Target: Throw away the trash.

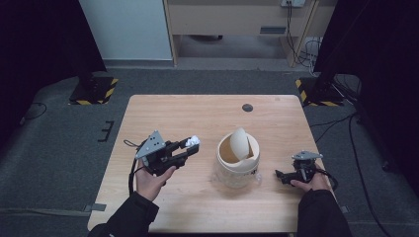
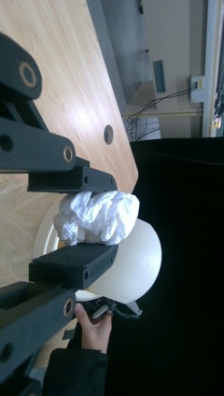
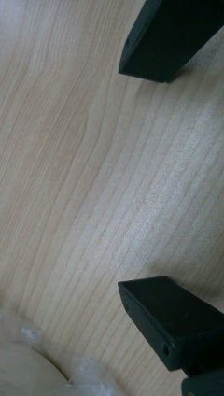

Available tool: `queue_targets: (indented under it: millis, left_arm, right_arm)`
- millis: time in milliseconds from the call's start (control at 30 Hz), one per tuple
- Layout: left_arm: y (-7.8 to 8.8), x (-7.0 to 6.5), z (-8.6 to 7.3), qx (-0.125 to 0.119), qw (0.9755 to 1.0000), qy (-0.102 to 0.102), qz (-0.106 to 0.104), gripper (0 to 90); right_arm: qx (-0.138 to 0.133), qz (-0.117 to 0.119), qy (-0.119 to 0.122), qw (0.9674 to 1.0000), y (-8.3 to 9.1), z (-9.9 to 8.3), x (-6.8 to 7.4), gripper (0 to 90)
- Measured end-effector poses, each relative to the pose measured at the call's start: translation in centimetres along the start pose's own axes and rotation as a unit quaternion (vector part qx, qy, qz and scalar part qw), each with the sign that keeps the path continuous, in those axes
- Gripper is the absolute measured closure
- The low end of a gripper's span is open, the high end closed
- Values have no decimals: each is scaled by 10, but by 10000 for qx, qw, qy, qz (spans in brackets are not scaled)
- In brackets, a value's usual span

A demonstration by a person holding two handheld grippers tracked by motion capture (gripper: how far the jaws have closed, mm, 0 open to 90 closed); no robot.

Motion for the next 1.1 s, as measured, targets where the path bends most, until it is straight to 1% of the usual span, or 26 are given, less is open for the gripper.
queue_targets:
  millis: [133,433,567,700,900,1100]
  left_arm:
    - [-4,-2,-3,38,10000,27,-56,644]
    - [-16,-11,-10,169,9996,11,-230,643]
    - [-24,-14,-13,216,9993,15,-294,643]
    - [-36,-17,-15,298,9989,16,-357,643]
    - [-47,-20,-22,445,9982,-41,-396,643]
    - [-54,-18,-27,526,9979,-19,-375,643]
  right_arm:
    - [0,0,0,10000,0,0,0,5]
    - [2,0,3,10000,0,0,0,5]
    - [0,0,-2,10000,0,0,0,5]
    - [2,1,2,10000,0,0,0,5]
    - [2,0,3,10000,0,0,0,5]
    - [2,-1,4,10000,0,0,0,5]
Point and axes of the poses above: each handheld gripper's, and its own axes: y roughly backward along the jaws, z roughly out of its top, x roughly to its left, the point moved 10 cm from there along -y, roughly forward along the jaws, and after that the axes turned 11 degrees about y, right-handed, at the moved point
